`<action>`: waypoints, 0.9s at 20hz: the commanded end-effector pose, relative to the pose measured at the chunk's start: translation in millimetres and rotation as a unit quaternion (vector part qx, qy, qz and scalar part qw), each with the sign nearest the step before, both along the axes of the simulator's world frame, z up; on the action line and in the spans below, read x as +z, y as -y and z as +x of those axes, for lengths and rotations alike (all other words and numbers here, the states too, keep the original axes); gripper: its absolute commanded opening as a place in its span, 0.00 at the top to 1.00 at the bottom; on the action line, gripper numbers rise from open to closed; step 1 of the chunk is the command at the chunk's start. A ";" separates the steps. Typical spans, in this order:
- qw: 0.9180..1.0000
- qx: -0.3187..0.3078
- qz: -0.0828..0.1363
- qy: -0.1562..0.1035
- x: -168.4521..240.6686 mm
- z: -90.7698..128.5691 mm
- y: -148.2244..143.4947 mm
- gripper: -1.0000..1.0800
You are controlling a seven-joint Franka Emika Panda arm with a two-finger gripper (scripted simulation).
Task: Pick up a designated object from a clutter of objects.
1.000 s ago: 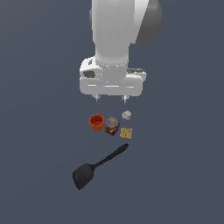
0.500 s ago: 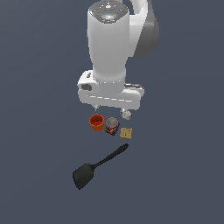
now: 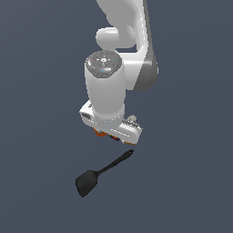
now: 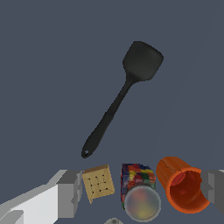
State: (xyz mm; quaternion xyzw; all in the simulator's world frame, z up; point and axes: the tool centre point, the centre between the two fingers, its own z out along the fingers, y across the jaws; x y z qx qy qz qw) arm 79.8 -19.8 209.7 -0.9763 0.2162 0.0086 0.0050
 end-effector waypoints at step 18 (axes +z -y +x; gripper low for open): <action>0.974 -0.227 -0.007 0.005 -133.5 56.2 25.9 0.04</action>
